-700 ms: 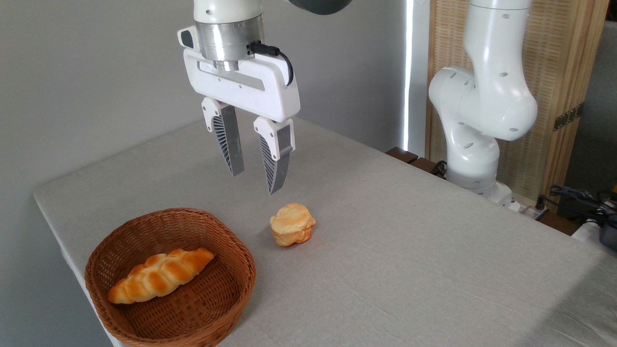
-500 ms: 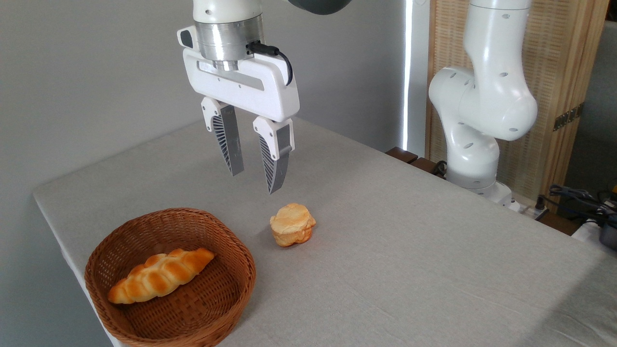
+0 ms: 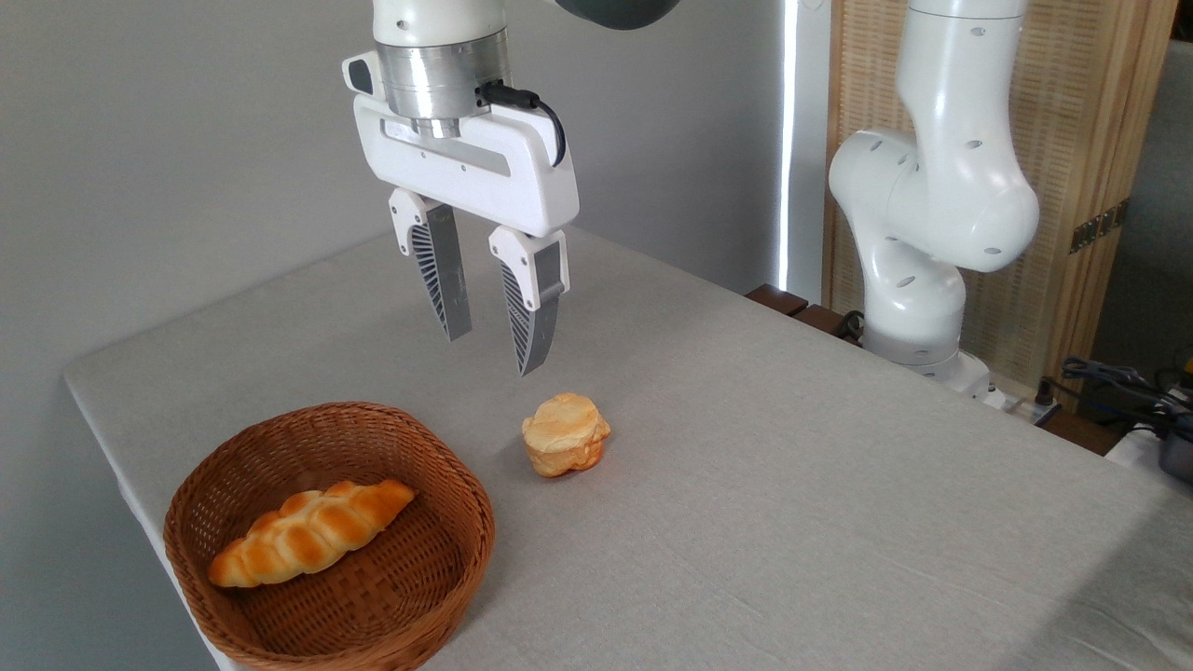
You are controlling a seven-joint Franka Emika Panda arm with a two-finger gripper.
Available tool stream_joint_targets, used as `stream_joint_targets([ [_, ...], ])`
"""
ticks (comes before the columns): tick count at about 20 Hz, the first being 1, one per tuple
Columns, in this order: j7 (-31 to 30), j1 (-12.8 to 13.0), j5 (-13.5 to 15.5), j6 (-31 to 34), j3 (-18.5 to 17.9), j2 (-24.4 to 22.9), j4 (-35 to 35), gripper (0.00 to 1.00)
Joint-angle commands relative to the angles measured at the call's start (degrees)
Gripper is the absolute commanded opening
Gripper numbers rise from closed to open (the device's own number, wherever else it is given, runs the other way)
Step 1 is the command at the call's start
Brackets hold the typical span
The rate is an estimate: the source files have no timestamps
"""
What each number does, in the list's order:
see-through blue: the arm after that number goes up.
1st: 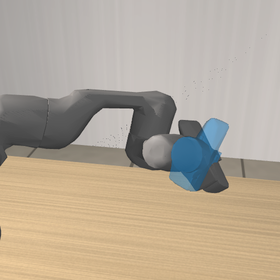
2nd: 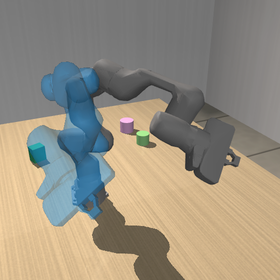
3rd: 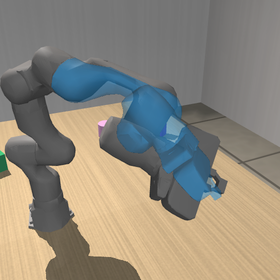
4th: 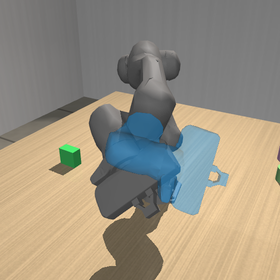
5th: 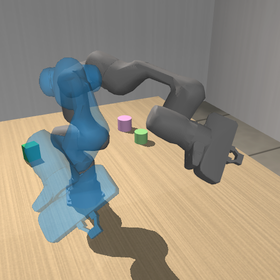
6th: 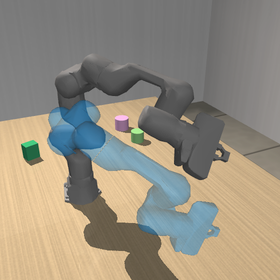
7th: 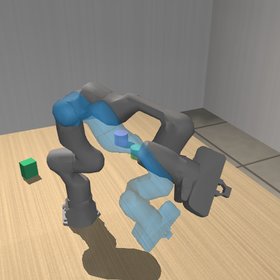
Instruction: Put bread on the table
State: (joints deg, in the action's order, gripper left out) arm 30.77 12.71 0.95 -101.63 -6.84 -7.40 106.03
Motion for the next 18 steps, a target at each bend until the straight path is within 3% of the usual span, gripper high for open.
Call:
stream_joint_targets([
  [1, 0.9, 0.2, 1.4, 1.4, -0.1, 0.5, -0.9, 1.0],
  [18, 0.9, 0.3, 1.5, -0.1, 0.0, 1.0, -0.9, 1.0],
])
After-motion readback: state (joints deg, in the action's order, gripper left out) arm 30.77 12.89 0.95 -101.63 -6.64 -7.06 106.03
